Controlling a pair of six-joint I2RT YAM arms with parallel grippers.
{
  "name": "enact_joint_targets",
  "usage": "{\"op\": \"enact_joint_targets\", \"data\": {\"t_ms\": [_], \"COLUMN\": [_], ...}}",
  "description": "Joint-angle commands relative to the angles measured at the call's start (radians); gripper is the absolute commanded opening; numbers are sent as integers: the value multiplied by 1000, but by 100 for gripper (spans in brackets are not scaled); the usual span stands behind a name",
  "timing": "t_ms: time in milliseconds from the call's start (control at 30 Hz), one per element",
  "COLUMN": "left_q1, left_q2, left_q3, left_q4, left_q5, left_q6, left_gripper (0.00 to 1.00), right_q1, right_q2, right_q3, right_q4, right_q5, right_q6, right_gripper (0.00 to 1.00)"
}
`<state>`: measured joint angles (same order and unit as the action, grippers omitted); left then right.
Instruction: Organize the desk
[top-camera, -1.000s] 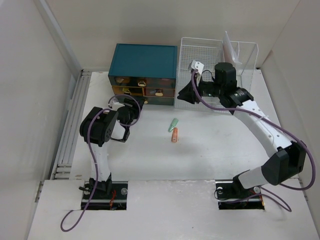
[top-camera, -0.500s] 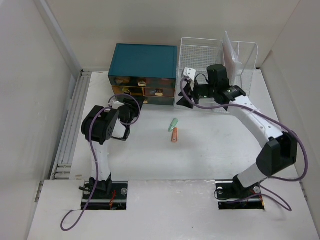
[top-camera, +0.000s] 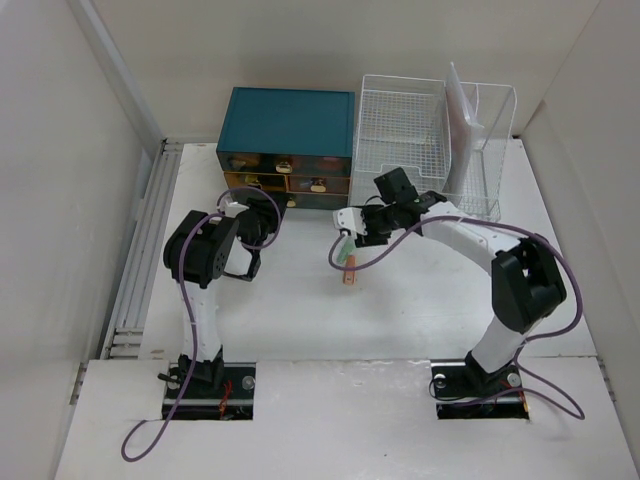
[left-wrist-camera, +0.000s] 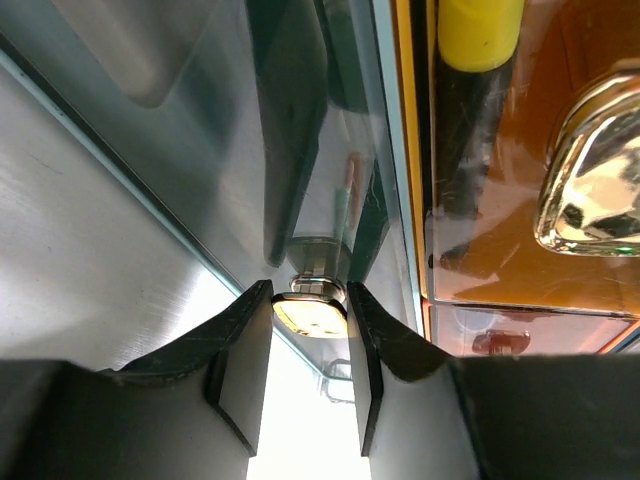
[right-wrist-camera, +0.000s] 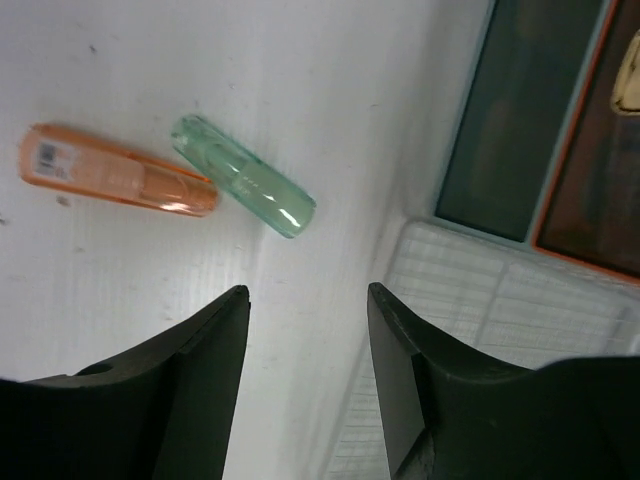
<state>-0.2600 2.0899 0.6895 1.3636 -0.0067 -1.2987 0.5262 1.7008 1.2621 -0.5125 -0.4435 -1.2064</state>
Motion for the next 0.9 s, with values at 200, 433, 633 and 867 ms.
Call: {"op": "enact_joint_targets", "data": {"t_ms": [200, 433, 633, 867], "left_q1": [-4, -13, -13, -22], "left_q2": [13, 13, 4, -18], "left_q3": [22, -8, -56, -116], "left_q4": [219, 239, 285, 345], "left_q5": [-10, -1, -1, 8], "left_q6": [-1, -10, -10, -10], "left_gripper": [14, 6, 3, 0], "right_q1": [9, 30, 49, 80], "right_q2": [46, 152, 213, 256], "right_q3": [17, 111, 169, 204], "right_q4": [95, -103, -193, -244], "right_q5": [-1, -14, -14, 8], "right_q6": [-380, -548, -594, -625], "right_gripper": [58, 59, 60, 60]}}
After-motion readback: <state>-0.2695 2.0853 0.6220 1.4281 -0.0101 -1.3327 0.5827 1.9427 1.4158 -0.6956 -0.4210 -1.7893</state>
